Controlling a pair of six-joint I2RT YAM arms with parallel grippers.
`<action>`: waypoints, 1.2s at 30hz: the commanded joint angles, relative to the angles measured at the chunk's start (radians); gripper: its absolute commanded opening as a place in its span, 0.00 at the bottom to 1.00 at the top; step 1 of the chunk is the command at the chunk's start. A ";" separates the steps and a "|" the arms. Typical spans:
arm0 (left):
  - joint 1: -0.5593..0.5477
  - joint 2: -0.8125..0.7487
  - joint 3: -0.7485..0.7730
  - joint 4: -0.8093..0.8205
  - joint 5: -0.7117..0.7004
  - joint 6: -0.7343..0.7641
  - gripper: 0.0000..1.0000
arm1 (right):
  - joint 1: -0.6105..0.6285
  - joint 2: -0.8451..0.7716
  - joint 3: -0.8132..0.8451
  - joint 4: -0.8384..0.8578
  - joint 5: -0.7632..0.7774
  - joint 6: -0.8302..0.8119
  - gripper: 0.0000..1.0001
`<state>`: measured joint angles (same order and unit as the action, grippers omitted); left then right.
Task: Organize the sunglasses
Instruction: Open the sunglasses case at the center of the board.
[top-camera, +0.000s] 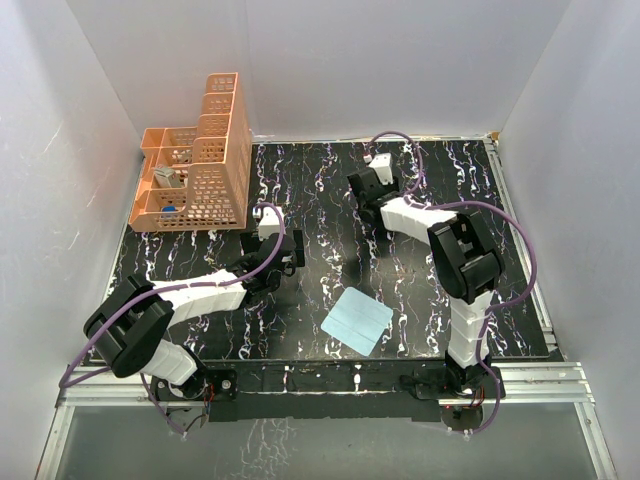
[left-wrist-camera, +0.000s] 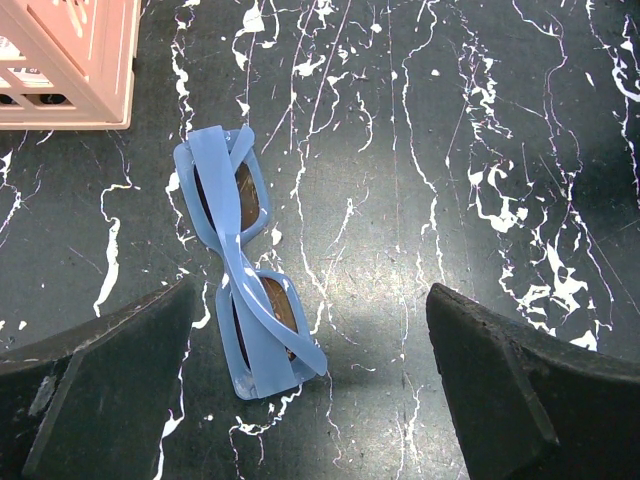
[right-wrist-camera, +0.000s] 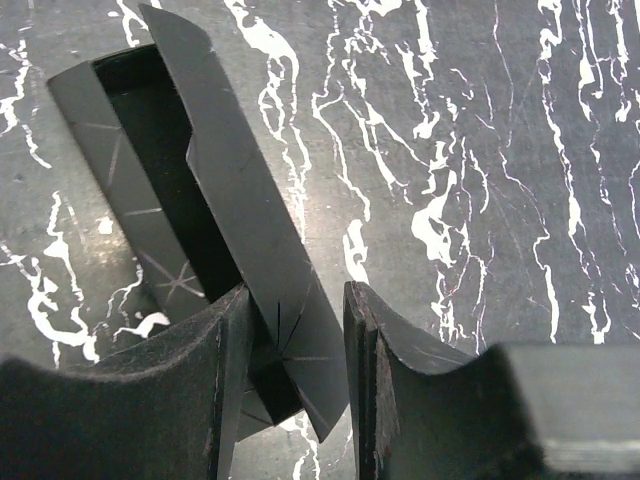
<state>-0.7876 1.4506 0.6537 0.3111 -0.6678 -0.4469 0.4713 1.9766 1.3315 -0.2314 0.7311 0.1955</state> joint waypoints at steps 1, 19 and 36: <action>0.004 -0.011 0.004 0.011 0.002 -0.004 0.98 | -0.029 -0.052 0.015 -0.004 0.047 0.034 0.39; 0.004 -0.013 0.003 0.002 0.017 -0.007 0.98 | -0.109 0.002 0.016 -0.017 0.021 0.077 0.39; 0.004 -0.011 0.002 0.001 0.027 -0.003 0.99 | -0.168 0.077 0.016 -0.032 -0.070 0.113 0.39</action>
<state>-0.7876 1.4502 0.6537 0.3103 -0.6388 -0.4469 0.3126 2.0312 1.3315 -0.2657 0.6819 0.2901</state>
